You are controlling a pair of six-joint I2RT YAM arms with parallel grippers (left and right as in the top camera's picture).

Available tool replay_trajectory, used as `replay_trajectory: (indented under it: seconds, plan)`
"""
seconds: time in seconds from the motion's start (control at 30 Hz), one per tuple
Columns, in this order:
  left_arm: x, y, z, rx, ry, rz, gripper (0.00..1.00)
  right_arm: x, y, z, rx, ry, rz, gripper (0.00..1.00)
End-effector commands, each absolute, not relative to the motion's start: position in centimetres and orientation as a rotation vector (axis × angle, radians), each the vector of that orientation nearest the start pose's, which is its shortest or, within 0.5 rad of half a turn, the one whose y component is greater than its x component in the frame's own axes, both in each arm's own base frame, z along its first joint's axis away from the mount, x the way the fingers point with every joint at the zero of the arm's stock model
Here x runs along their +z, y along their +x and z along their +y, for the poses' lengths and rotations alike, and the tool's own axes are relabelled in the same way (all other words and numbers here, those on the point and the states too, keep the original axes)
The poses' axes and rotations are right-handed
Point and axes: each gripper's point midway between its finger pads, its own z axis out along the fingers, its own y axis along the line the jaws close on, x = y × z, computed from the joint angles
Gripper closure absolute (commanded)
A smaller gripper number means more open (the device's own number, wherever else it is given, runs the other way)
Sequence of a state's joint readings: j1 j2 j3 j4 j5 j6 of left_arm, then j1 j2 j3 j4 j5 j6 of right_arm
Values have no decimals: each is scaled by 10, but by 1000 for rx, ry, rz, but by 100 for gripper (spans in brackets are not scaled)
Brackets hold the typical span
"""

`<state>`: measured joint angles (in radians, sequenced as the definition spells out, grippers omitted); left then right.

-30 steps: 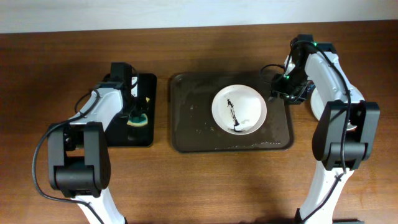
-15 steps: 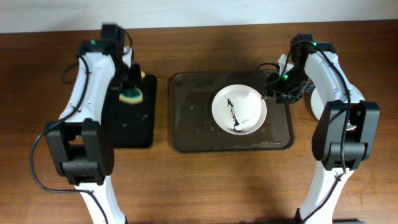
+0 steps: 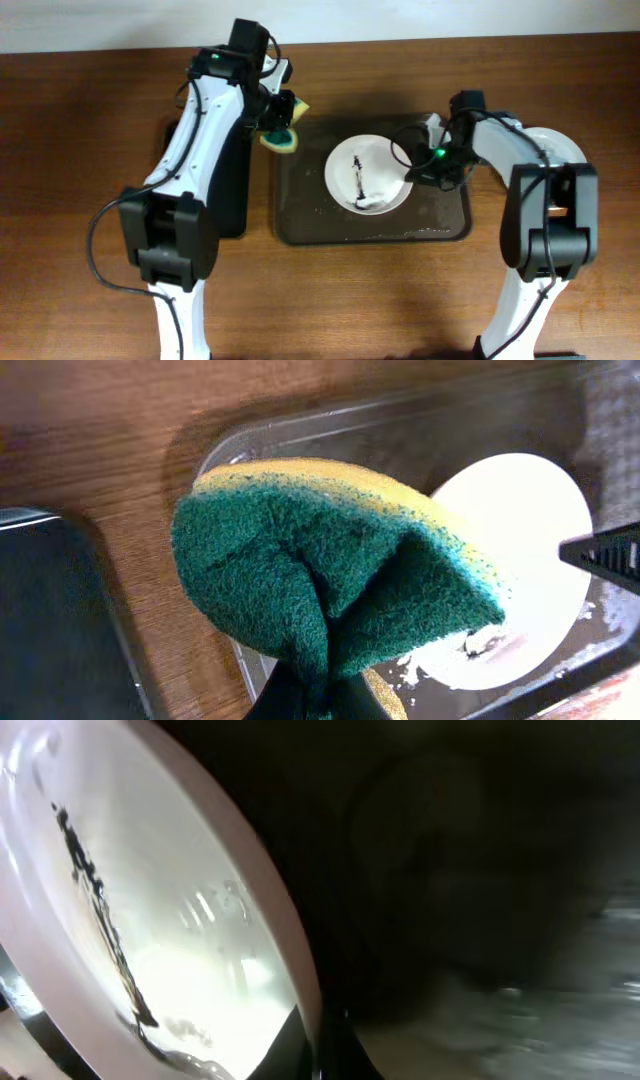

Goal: Clean dirty plates on tray and stack at the side

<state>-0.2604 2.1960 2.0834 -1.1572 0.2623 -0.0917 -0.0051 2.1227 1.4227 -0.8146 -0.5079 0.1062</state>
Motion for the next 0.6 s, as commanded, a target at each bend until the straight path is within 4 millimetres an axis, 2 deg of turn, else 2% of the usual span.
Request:
replay_trajectory:
  seconds: [0.0,0.03,0.07,0.1,0.13,0.17,0.23,0.3,0.4,0.43,0.47,0.53,0.57]
  plan:
    - [117,468,-187,-449,325,2854,100,-16,375,121,783,159,3108,96]
    - [114,468,-191,-451,336,2854,100,-16,374,128,783,170,3114,96]
    - [103,467,-195,-435,270,2888,100,-17,371,135,767,204,3131,96]
    - [87,463,-201,-436,204,2940,100,-18,369,140,756,248,3142,96]
    - [64,456,-207,-429,165,2998,100,-21,372,137,682,319,3144,96]
    - [51,453,-210,-423,159,3027,100,-23,375,134,639,336,3137,96]
    - [21,451,-226,-416,202,3052,100,-24,383,133,624,320,3103,96]
    - [4,447,-238,-411,240,3067,100,-24,387,132,611,314,3089,96]
    - [-36,422,-256,-376,314,3157,100,-24,390,132,614,284,3074,96]
    - [-43,409,-263,-401,336,3200,100,-24,391,132,615,280,3072,96]
    - [-41,396,-275,-508,417,3220,100,-24,391,132,615,280,3072,96]
    - [-25,372,-299,-830,662,3185,100,-24,391,132,615,280,3072,96]
    - [-17,356,-304,-955,794,3165,100,-24,391,132,615,280,3072,96]
